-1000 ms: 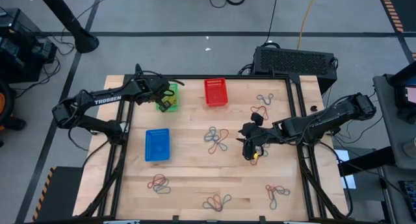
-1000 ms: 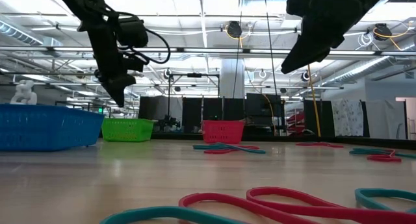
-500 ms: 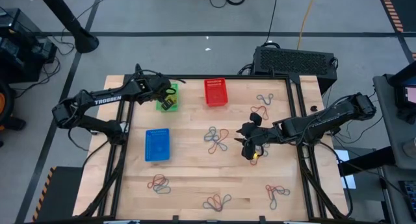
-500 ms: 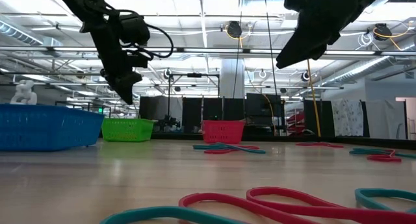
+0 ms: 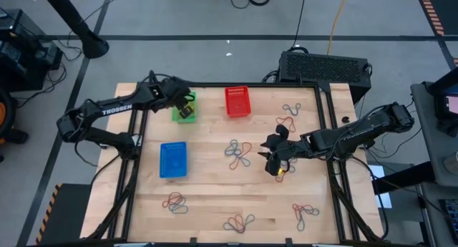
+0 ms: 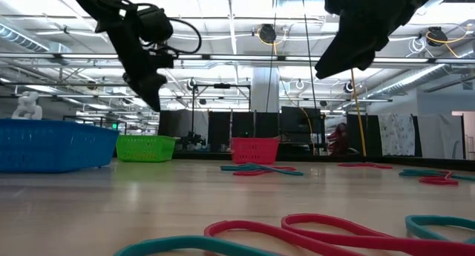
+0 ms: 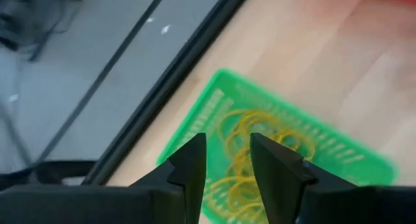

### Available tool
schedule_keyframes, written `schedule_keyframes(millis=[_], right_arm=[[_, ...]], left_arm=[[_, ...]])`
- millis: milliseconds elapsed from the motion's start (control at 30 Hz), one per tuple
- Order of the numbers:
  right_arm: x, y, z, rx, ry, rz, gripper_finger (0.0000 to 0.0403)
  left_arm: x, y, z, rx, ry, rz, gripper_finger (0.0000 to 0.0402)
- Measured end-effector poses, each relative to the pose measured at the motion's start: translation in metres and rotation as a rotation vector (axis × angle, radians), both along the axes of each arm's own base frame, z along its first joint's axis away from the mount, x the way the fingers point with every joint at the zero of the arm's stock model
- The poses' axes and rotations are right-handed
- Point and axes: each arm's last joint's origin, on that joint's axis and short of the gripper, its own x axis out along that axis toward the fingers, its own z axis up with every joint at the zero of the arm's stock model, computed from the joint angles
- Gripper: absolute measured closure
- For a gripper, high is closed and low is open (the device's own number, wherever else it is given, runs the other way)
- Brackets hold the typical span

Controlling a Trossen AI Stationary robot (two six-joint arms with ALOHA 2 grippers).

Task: Sort rubber bands into baskets
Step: Put the blue rubber band into the blue bin

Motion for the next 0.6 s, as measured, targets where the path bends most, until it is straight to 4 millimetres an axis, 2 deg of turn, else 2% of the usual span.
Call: schedule_keyframes(millis=[133, 267, 433, 600], right_arm=[[-0.001, 0.0, -0.001, 0.017, 0.007, -0.011, 0.0255], [-0.001, 0.0, -0.001, 0.019, 0.012, -0.014, 0.0255], [-0.001, 0.0, -0.001, 0.011, 0.014, -0.008, 0.0255], [-0.001, 0.0, -0.001, -0.029, 0.024, 0.022, 0.0255]], left_arm=[[0.002, -0.005, 0.014, -0.076, -0.128, -0.09, 0.0274], [0.001, -0.018, 0.027, -0.149, -0.251, -0.146, 0.0274], [0.007, -0.051, 0.043, -0.161, -0.388, -0.274, 0.0274], [0.027, -0.094, 0.045, -0.136, -0.574, -0.479, 0.0275]])
